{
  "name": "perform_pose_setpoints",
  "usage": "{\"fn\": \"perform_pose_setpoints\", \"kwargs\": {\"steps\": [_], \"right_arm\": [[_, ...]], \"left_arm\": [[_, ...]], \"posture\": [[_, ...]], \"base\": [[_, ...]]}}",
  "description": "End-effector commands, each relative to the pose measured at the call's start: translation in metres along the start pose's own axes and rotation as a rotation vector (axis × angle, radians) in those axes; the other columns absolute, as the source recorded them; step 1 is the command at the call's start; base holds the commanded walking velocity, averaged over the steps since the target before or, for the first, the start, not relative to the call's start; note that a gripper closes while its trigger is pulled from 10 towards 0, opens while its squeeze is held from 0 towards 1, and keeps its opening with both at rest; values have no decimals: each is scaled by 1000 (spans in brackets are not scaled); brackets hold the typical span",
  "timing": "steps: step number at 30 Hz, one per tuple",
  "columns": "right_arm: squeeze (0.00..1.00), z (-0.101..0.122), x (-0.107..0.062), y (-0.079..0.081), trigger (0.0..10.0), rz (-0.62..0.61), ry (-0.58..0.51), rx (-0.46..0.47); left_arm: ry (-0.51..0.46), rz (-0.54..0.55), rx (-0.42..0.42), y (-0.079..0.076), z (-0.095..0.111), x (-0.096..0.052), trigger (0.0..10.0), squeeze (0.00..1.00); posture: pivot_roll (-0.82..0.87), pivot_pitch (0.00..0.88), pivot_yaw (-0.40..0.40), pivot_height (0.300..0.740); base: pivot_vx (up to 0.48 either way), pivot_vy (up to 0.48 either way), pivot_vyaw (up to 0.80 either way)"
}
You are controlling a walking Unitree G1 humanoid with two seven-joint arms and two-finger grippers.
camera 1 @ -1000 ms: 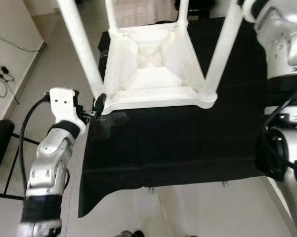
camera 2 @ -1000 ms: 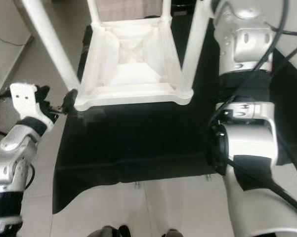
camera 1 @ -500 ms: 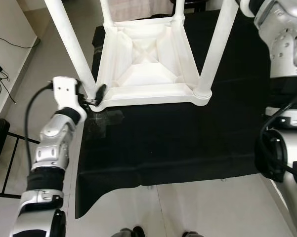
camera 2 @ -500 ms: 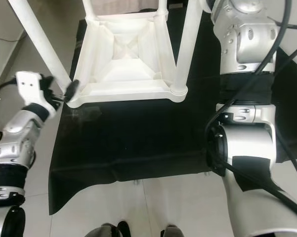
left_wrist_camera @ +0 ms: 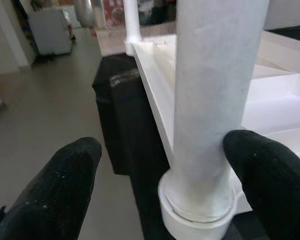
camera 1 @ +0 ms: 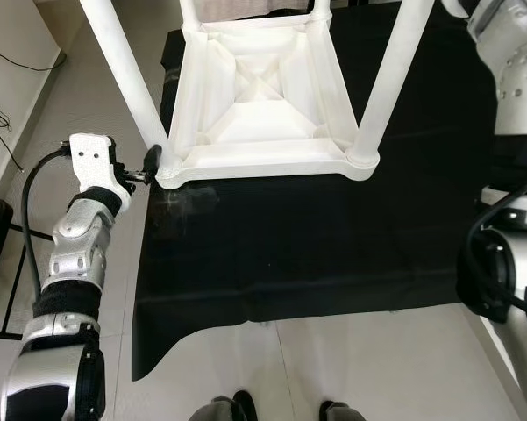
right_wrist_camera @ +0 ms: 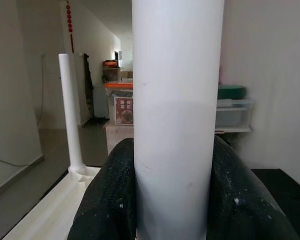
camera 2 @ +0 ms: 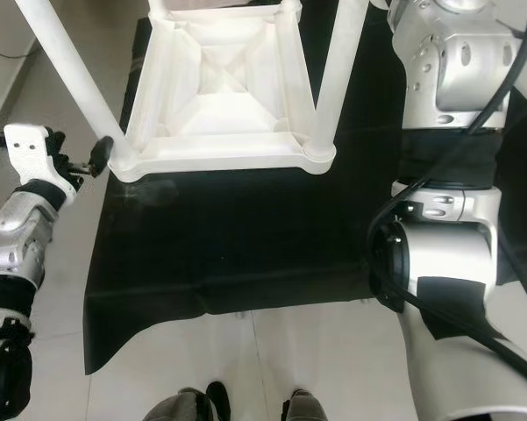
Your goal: Building children table
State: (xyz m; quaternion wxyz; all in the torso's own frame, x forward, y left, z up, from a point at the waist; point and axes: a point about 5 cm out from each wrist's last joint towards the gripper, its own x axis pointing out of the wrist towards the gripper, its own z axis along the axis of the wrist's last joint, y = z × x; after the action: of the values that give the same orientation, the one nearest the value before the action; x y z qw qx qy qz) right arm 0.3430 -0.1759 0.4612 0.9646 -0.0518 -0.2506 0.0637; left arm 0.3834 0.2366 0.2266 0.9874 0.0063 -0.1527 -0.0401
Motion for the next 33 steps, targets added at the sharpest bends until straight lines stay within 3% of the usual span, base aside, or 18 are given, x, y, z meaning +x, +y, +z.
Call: {"fn": "perform_pose_setpoints", "kwargs": {"steps": [1,10,19,20,29,33], "right_arm": [[0,-16,-1,4,0,31,87,17],[0,-11,-6,7,0,59,85,27],[0,-12,-9,11,0,85,84,44],[0,-12,-9,13,0,93,82,48],[0,-15,-12,14,0,89,82,53],[0,-23,-14,4,0,14,108,43]], "left_arm": [[39,-31,-5,1,-7,2,10000,0],[52,-113,28,-20,0,18,10000,0],[33,0,101,-6,10,23,10000,0],[28,14,115,-3,12,24,0,0],[-31,-11,135,-6,24,28,0,0],[-113,-8,167,-1,46,33,0,0]], "posture": [[-223,345,76,740],[-233,370,89,740],[-226,373,88,740],[-224,372,91,740],[-217,352,101,740],[-205,333,110,740]], "base": [[0,0,0],[0,0,0],[0,0,0],[0,0,0],[0,0,0],[0,0,0]]}}
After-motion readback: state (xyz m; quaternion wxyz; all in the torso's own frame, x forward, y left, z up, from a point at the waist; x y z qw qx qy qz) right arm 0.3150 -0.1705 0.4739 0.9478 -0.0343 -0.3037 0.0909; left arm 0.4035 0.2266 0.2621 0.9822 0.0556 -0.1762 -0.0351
